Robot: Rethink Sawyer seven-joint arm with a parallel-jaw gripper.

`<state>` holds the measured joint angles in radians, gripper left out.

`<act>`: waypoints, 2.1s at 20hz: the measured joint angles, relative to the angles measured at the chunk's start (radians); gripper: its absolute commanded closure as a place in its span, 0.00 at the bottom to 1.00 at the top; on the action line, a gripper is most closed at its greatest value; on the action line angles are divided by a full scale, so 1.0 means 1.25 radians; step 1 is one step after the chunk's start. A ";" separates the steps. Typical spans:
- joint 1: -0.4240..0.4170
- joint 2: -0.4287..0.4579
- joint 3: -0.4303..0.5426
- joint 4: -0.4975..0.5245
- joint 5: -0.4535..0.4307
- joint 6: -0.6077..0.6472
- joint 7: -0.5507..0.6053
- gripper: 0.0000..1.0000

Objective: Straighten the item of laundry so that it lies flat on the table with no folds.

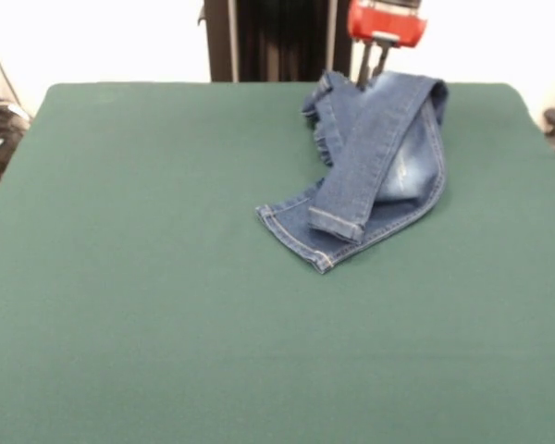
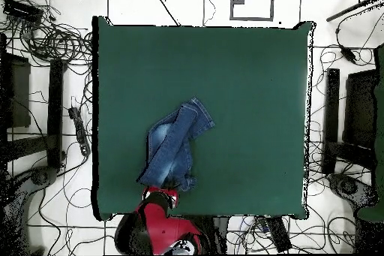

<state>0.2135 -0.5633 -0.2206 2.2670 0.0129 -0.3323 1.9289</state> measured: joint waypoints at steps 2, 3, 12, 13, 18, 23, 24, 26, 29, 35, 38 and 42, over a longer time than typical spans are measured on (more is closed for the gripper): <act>-0.012 -0.003 0.001 0.006 0.000 0.000 0.000 0.00; -0.013 -0.003 0.001 0.006 0.000 0.000 0.000 0.00; -0.014 -0.020 0.002 0.016 0.000 0.000 0.000 0.00; -0.014 -0.023 0.002 0.017 0.000 0.000 0.000 0.00; -0.020 -0.055 0.005 0.023 0.000 0.007 0.000 0.00; -0.038 -0.108 0.013 0.025 -0.003 0.068 0.000 0.00; -0.043 -0.126 0.014 0.025 -0.003 0.097 0.000 0.00; -0.053 -0.164 0.018 0.025 -0.004 0.161 0.000 0.00; -0.069 -0.210 0.024 0.023 -0.004 0.245 0.000 0.00; -0.095 -0.271 0.030 0.012 -0.005 0.359 0.000 0.00; -0.105 -0.297 0.030 0.001 -0.005 0.399 0.000 0.00; -0.105 -0.315 0.030 -0.019 -0.005 0.405 0.000 0.00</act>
<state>0.0820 -0.9576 -0.1826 2.2433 0.0065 0.1744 1.9289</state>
